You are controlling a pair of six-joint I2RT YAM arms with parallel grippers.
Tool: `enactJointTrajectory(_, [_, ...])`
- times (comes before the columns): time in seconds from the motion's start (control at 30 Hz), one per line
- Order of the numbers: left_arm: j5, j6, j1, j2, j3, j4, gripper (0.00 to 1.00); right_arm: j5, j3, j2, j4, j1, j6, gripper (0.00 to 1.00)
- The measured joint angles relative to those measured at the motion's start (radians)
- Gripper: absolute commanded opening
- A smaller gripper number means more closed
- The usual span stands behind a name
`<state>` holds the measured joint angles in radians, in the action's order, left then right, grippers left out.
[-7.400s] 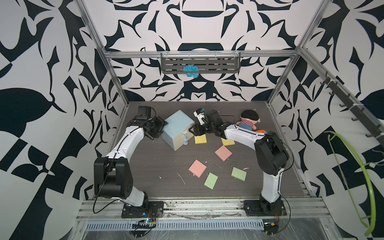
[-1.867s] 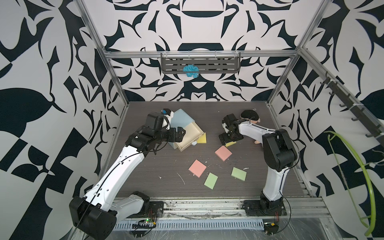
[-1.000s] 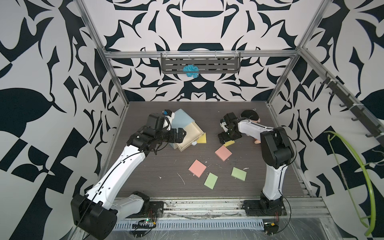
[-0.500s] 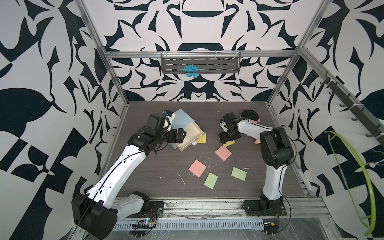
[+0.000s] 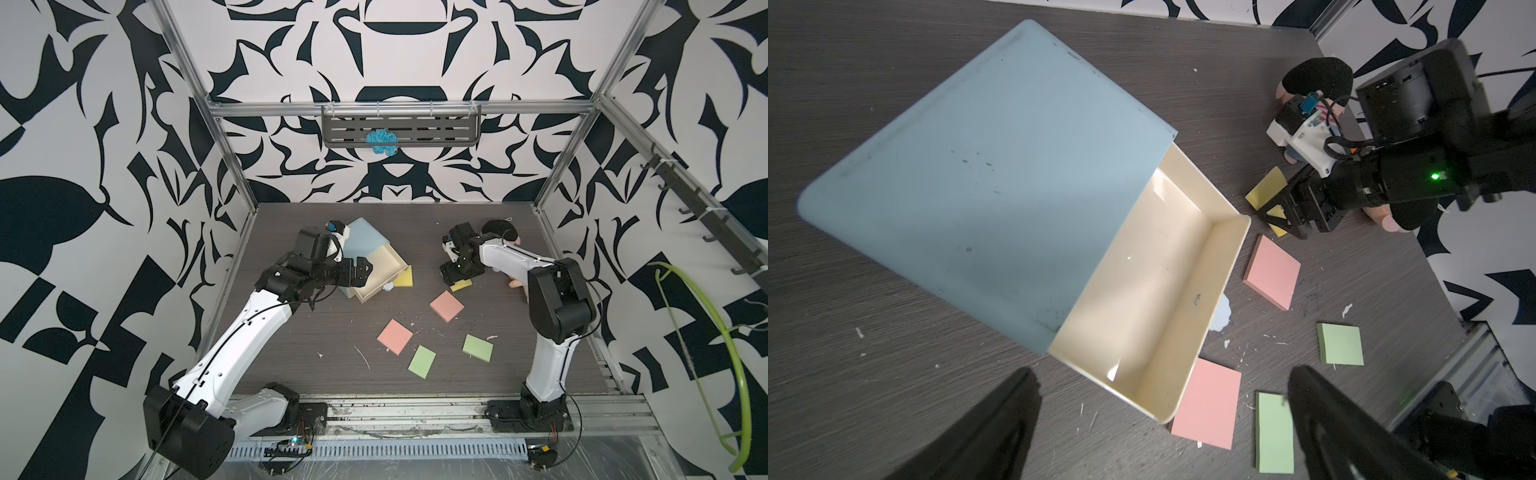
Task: Please put the sticky notes in the drawer by color
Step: Pick up the sticky notes from the center of the board, then place the sticky notes in the drawer.
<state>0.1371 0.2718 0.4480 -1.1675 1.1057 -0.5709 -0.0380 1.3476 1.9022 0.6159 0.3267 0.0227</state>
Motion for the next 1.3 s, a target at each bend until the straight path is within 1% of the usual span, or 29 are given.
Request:
enactJointTrajectory(0.23, [0.000,0.000,0.000,0.002,-0.001,0.000,0.99,0.006,0.009,-0.119,0.033,0.011,-0.009,0.80])
enactJointTrajectory(0.37, [-0.002,0.000,0.000,0.003,-0.003,0.003,0.99,0.011,0.042,-0.177,0.060,0.042,-0.019,0.80])
enactJointTrajectory(0.5, [-0.008,0.001,0.000,0.021,-0.022,0.006,0.99,0.012,0.122,-0.216,0.090,0.108,-0.024,0.79])
enactJointTrajectory(0.67, [-0.033,0.012,0.000,0.068,-0.053,0.010,0.99,0.016,0.233,-0.228,0.101,0.225,-0.028,0.79])
enactJointTrajectory(0.8, [-0.050,0.013,0.000,0.144,-0.101,0.013,0.99,0.019,0.298,-0.214,0.095,0.332,-0.031,0.79])
enactJointTrajectory(0.93, [-0.057,-0.017,0.000,0.234,-0.160,0.014,0.99,0.029,0.316,-0.179,0.060,0.410,-0.030,0.79])
enactJointTrajectory(1.03, [-0.064,-0.058,0.000,0.305,-0.203,0.023,0.99,0.045,0.318,-0.129,0.028,0.436,-0.031,0.79])
enactJointTrajectory(1.13, [-0.067,-0.091,0.000,0.367,-0.246,0.043,0.99,0.058,0.322,-0.064,0.003,0.436,-0.031,0.79])
enactJointTrajectory(1.3, [-0.068,-0.124,0.000,0.412,-0.281,0.060,0.99,0.065,0.334,0.019,-0.023,0.434,-0.034,0.79])
